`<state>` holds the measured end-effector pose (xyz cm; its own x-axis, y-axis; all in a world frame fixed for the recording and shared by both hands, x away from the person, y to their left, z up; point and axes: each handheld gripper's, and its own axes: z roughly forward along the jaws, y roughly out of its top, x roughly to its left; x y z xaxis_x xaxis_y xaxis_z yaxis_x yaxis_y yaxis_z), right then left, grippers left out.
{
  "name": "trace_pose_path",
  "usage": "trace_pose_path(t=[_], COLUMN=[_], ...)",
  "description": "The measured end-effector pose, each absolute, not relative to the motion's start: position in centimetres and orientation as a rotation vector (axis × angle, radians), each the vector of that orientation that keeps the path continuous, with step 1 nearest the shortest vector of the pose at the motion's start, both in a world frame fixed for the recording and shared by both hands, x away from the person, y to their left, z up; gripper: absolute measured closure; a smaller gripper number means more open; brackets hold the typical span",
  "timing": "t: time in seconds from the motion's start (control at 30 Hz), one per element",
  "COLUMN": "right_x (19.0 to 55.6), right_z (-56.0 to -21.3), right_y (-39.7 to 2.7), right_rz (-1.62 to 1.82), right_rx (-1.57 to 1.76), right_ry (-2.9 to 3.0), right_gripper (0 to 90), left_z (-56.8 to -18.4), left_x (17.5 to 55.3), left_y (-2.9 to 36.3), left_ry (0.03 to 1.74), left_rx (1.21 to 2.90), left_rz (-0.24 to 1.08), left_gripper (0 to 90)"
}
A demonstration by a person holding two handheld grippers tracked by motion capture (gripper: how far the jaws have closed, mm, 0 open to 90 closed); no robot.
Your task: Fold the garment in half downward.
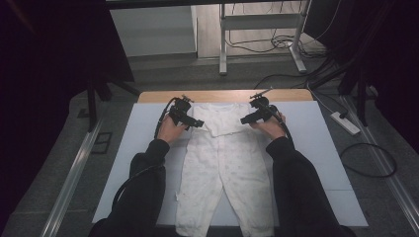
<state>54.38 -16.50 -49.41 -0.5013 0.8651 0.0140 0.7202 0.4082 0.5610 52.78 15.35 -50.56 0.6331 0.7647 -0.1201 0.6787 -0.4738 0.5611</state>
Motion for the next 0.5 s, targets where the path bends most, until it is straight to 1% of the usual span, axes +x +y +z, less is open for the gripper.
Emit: trace_pose_path(t=[0.27, 0.5], right_x=[55.5, 56.2], right_z=[-50.0, -49.7], right_y=[-15.9, -15.6], right_rz=[0.727, 0.717], right_rx=[1.396, 1.411], right_ry=[2.378, 2.36], right_gripper=[4.3, 7.3], left_z=[-50.8, -51.2], left_x=[53.7, 54.4], left_y=[15.8, 16.4], left_ry=[1.165, 1.211], left_rx=[2.273, 2.245], left_rz=[0.207, 0.227], left_gripper=[0.0, 0.0])
